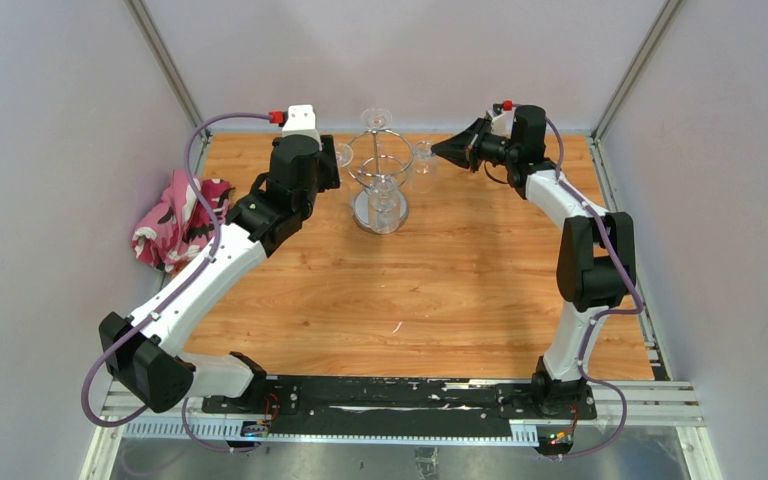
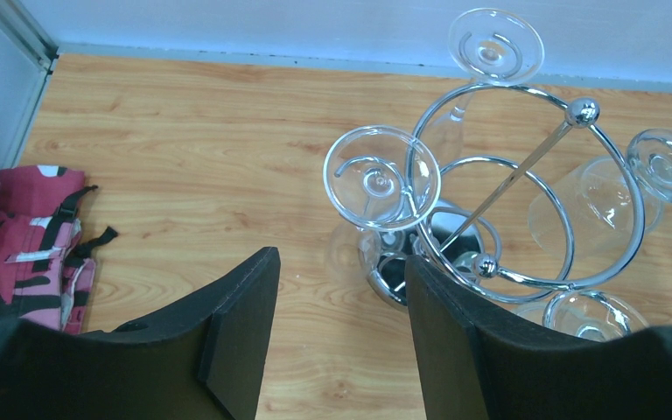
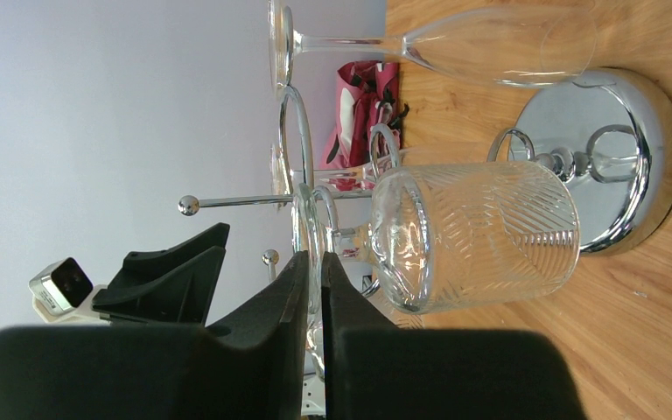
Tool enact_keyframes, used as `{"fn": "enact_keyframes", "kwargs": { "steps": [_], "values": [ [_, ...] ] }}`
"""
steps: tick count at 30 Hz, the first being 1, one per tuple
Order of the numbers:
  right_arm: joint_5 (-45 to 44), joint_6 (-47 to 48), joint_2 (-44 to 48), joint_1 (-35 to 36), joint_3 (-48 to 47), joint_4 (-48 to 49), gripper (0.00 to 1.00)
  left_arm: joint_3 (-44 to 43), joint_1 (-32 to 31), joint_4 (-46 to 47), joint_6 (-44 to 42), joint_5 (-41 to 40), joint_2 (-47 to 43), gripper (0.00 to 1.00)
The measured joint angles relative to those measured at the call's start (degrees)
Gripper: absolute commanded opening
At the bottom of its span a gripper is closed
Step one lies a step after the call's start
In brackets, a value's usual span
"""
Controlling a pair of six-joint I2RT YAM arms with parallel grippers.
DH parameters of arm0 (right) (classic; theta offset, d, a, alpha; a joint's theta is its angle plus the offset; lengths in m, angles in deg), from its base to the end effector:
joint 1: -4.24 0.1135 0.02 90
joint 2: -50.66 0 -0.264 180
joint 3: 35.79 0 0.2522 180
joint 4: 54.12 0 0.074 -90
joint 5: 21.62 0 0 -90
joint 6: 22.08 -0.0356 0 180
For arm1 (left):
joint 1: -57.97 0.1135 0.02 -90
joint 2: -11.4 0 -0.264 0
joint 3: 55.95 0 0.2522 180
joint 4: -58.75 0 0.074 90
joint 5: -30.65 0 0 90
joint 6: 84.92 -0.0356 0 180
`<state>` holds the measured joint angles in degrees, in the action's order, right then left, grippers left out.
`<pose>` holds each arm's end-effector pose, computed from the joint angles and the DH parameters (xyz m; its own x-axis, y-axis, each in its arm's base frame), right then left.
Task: Take the wine glass off the wine glass rack
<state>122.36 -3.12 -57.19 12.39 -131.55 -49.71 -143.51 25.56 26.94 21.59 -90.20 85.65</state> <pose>0.4331 0.0911 0.2993 -0.8722 0.4369 -0.2198 -0.1598 0.1701 0.9724 0.2571 -0.1416 0.3925 -0.2709 -0.1170 -0.9555 -0.0286 0.9931 -0.1135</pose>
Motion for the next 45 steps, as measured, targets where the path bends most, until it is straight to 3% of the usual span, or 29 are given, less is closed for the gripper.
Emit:
{"fn": "enact_keyframes", "kwargs": {
  "steps": [45],
  "values": [
    [-3.56, -4.74, 6.49, -4.0, 8.02, 4.46, 0.0, 0.02, 0.0, 0.0, 0.0, 0.35, 0.59, 0.59]
  ]
}}
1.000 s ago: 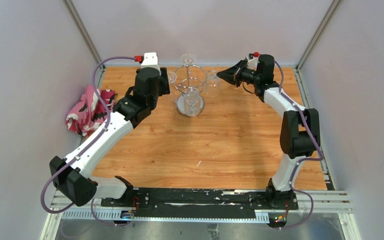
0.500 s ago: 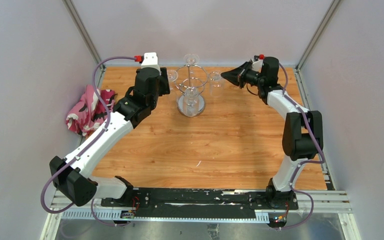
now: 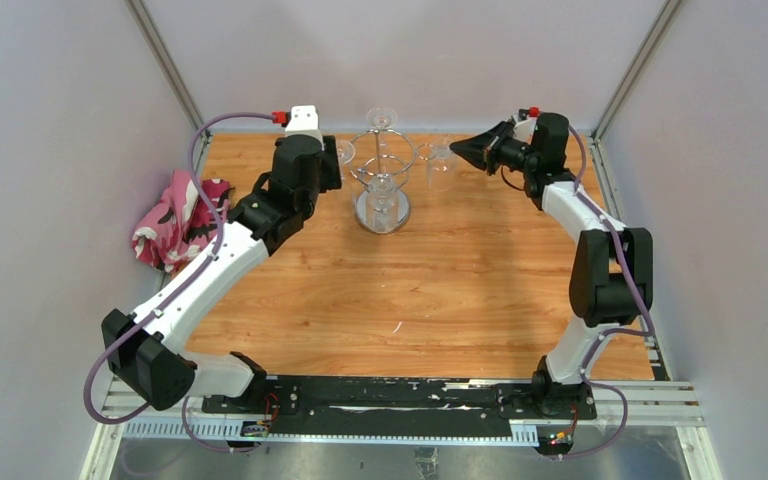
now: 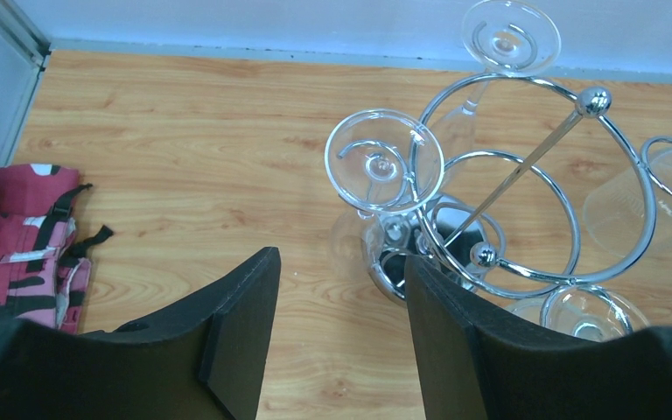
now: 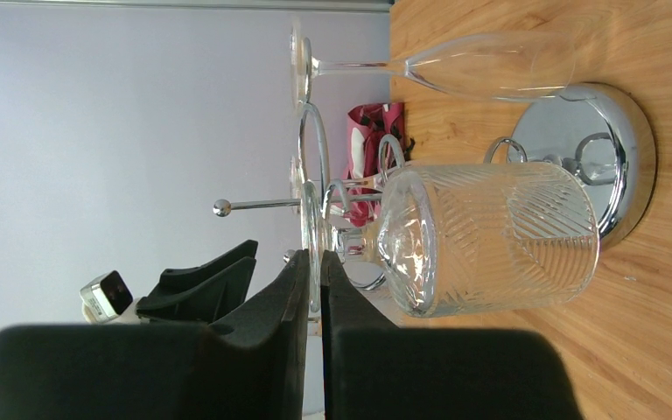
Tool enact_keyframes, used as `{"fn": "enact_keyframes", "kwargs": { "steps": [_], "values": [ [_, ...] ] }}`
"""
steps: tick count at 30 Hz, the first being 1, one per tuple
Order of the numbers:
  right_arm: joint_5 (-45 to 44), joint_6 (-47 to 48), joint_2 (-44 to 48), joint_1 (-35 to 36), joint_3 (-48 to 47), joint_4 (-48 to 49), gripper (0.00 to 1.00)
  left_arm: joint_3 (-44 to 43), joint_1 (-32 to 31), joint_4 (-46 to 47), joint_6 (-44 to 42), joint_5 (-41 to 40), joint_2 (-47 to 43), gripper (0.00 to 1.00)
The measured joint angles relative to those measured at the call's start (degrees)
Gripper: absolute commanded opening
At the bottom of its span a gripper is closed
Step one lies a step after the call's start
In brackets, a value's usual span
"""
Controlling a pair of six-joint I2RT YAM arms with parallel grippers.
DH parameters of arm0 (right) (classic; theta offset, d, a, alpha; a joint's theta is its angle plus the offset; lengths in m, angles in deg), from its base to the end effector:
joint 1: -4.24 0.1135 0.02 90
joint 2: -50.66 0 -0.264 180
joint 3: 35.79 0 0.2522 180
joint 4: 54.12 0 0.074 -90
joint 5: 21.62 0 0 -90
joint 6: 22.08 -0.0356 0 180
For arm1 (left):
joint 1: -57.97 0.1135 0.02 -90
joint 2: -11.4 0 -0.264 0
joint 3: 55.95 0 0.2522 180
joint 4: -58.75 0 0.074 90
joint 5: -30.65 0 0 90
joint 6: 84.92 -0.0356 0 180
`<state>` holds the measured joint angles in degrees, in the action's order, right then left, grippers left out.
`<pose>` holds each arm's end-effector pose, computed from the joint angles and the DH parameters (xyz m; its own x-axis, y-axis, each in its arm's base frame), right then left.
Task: Take the wine glass off the wine glass rack
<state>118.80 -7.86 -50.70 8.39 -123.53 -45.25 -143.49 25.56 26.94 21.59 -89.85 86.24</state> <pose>0.4104 0.0573 0.3049 -0.8076 0.5607 -0.1829 -0.1194 0.1483 0.9817 0.2595 -0.1433 0.3895 -0.2812 -0.1115 -0.9532 -0.0239 0.9937 -0.1092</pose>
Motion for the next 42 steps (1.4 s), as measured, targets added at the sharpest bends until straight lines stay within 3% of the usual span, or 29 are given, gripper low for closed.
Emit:
{"fn": "enact_keyframes", "kwargs": {
  "steps": [10, 24, 33, 42],
  "values": [
    [-0.96, 4.28, 8.2, -4.96, 0.02, -5.42, 0.0, 0.44, 0.0, 1.99, -0.04, 3.91, 0.07, 0.6],
    [-1.53, 10.32, 16.39, -6.14, -1.31, -13.25, 0.0, 4.92, 0.0, 12.57, -1.62, 20.11, -1.55, 0.72],
    [0.09, 11.15, 19.45, -6.14, -1.88, -13.31, 0.0, 8.15, 0.0, 21.24, -6.75, 31.8, -1.84, 0.75],
    [2.1, 10.43, 20.74, -6.14, -1.95, -12.09, 0.0, 11.08, 0.02, 28.72, -7.15, 38.42, -1.18, 0.8]
  ]
}}
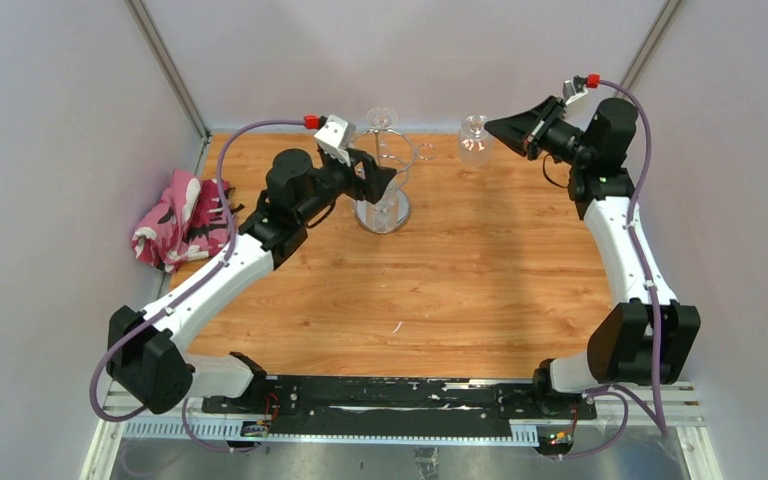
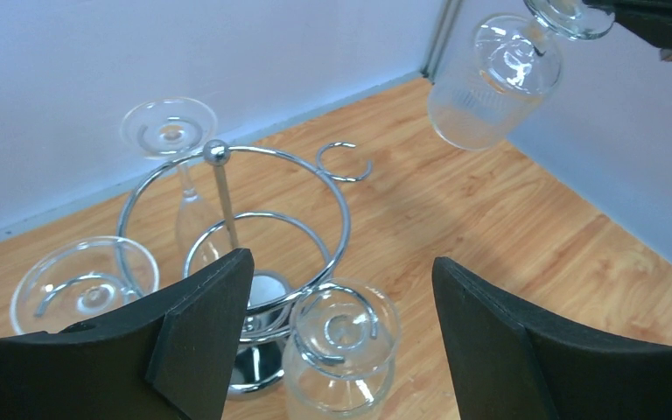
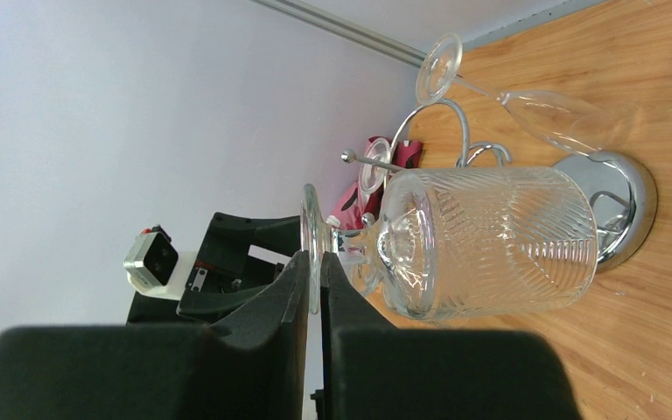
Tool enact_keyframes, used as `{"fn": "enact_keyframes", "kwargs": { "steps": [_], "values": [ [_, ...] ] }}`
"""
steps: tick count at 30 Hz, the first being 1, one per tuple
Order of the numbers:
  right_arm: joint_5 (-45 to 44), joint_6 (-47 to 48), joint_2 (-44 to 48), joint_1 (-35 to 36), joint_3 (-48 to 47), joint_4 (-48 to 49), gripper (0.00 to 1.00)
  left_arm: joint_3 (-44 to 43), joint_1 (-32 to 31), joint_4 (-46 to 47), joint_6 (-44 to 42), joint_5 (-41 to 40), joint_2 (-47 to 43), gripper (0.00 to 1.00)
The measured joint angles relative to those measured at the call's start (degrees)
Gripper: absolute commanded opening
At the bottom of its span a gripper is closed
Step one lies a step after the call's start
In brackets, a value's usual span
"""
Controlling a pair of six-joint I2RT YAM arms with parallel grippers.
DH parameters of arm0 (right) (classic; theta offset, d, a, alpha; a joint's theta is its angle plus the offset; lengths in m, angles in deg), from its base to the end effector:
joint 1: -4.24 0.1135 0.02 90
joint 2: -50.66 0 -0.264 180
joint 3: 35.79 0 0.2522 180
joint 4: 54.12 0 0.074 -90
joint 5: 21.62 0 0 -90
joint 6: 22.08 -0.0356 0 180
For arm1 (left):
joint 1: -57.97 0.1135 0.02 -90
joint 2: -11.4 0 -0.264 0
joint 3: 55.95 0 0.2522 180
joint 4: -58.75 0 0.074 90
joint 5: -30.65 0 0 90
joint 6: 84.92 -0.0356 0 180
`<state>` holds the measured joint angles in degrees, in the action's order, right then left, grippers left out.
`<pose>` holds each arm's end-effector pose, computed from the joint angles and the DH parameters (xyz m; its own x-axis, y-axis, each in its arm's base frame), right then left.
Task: Take the wine glass off the wine glass rack
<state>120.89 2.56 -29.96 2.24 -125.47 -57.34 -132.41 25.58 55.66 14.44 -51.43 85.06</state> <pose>0.3220 0.0170 0.4234 -0.6553 0.5764 -0.4881 -0.4125 0.2683 0.8706 0.2565 -0.1685 0.3786 -0.1094 -0.1213 -0.9866 0.6376 0.7528 -0.1633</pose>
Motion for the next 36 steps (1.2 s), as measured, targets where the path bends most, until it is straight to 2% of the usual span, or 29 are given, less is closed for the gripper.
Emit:
{"fn": "enact_keyframes", "kwargs": {
  "steps": [3, 6, 11, 14, 17, 23, 29, 36],
  "values": [
    [0.42, -1.09, 0.48, 0.0, 0.02, 1.88, 0.0, -0.2, 0.81, 2.69, 4.81, 3.15, 1.25, 0.79],
    [1.03, -3.34, 1.44, 0.0, 0.52, 5.84, 0.0, -0.04, 3.58, 10.73, 14.8, 8.81, 3.91, 0.78],
    [1.86, -7.45, 2.62, 0.0, 1.38, 13.03, 0.0, 0.66, 8.92, 37.4, 38.71, 17.42, 14.34, 0.79],
    [2.12, -10.62, 2.69, 0.0, 1.51, 17.88, 0.0, -3.17, 9.68, 56.13, 56.5, 21.14, 26.77, 0.79],
    [2.34, -14.36, 2.67, 0.0, 1.57, 23.3, 0.0, -7.76, 9.42, 65.44, 68.5, 22.99, 36.52, 0.81],
    [2.4, -18.01, 1.9, 1.42, 1.42, 30.01, 0.0, -8.68, 9.16, 74.55, 76.98, 23.8, 38.34, 0.81],
    [2.54, -20.59, -2.91, 7.06, 0.28, 34.71, 0.0, -9.7, 8.98, 75.93, 79.71, 24.48, 38.21, 0.8],
    [2.49, -24.06, -6.56, 9.03, -2.19, 38.14, 0.0, -7.93, 9.01, 75.84, 80.5, 25.18, 35.39, 0.8]
  ]
}}
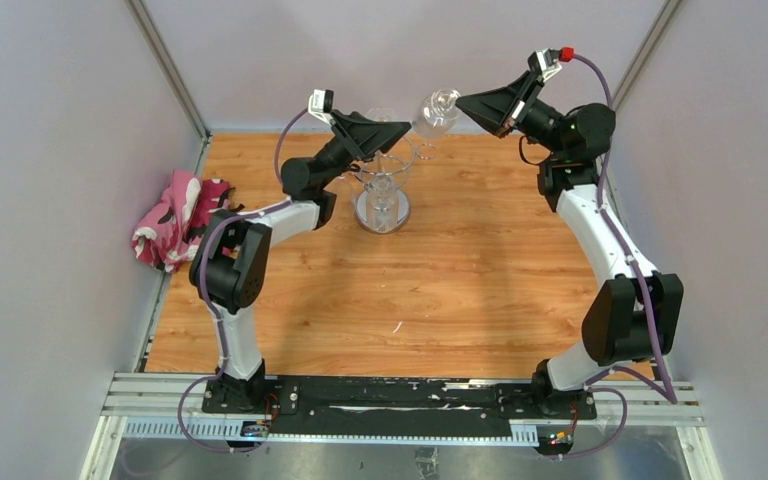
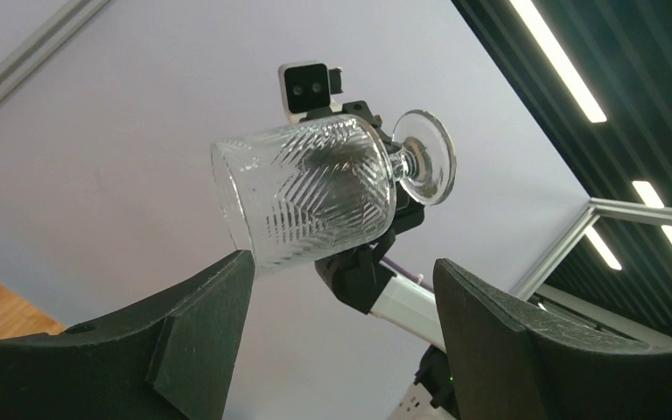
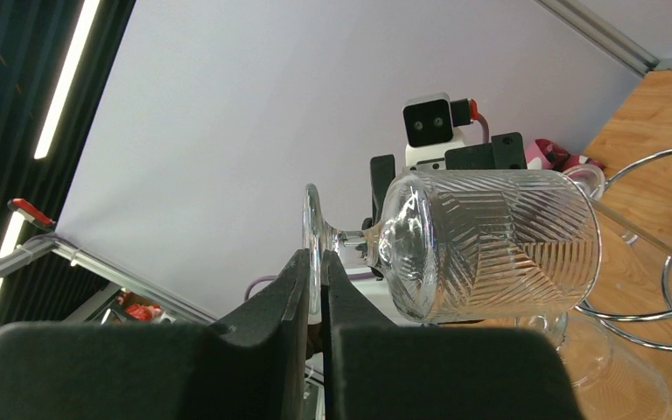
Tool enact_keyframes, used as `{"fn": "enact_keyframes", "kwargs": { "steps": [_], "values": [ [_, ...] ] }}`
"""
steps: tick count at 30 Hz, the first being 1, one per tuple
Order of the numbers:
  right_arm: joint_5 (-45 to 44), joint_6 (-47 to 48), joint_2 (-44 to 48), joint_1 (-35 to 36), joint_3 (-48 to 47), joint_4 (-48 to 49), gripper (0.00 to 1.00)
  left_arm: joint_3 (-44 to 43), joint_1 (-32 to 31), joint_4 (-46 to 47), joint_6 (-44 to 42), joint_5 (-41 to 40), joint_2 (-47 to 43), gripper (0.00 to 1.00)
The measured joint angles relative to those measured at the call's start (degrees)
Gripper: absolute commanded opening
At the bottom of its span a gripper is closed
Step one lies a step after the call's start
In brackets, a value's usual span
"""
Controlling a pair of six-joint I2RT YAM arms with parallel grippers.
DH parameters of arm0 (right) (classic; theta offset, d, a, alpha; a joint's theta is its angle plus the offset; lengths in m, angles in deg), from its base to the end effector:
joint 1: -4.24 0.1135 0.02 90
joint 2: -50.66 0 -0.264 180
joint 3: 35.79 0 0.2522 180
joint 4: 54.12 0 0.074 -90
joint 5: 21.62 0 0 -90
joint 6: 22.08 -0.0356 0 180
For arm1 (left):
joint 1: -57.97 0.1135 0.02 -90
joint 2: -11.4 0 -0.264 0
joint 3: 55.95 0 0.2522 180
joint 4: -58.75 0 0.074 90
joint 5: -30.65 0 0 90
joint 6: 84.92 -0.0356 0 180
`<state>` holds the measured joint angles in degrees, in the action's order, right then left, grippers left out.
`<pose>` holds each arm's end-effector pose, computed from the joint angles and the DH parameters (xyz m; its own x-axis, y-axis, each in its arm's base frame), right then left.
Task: Take the wine glass off the wine glass rack
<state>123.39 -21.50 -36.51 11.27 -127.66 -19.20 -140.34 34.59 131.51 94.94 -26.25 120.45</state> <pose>0.3250 0.0695 0.4581 -0.6901 0.4927 -0.5302 -0.6399 -0.0731 0.7650 0.3638 -0.1784 0.3351 -0.6655 -0.6249 -0.4081 0.6848 -0.2938 -0.6668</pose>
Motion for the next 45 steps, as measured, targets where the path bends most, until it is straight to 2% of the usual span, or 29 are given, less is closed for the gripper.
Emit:
{"fn": "enact_keyframes", "kwargs": {
  "steps": [9, 19, 26, 28, 32, 36, 40, 45],
  "values": [
    [-0.76, -4.13, -0.39, 2.47, -3.08, 6.82, 0.0, 3.06, -0.02, 0.22, -0.26, 0.2, -4.66, 0.8],
    [-1.25, -4.46, -0.98, 7.26, -2.32, 7.1, 0.0, 4.09, 0.0, 0.15, -0.72, 0.28, -5.18, 0.8],
    [-1.97, -4.5, -1.27, 7.52, 0.74, 7.13, 0.0, 4.85, 0.09, 0.0, -1.11, 0.33, -8.31, 0.78],
    [-2.1, -4.48, -1.29, 7.52, 0.87, 7.23, 0.0, 5.62, 0.24, -0.02, -1.14, 0.37, -9.05, 0.74],
    [-2.1, -4.5, -1.4, 7.52, 1.03, 7.54, 0.0, 6.8, 0.31, -0.07, -1.14, 0.44, -9.51, 0.56],
    [-2.45, -5.6, -2.25, 7.48, 1.68, 9.29, 0.0, 8.0, 0.48, -0.11, -1.09, 0.44, -9.92, 0.44],
    [-2.99, -6.91, -3.23, 7.41, 1.9, 10.45, 0.0, 9.11, 1.22, -0.61, -1.46, 0.61, -12.24, 0.43],
    [-2.47, -7.61, -4.17, 8.9, 1.86, 12.0, 0.0, 10.25, 1.38, -1.4, -1.99, 0.79, -15.76, 0.47]
  ]
}}
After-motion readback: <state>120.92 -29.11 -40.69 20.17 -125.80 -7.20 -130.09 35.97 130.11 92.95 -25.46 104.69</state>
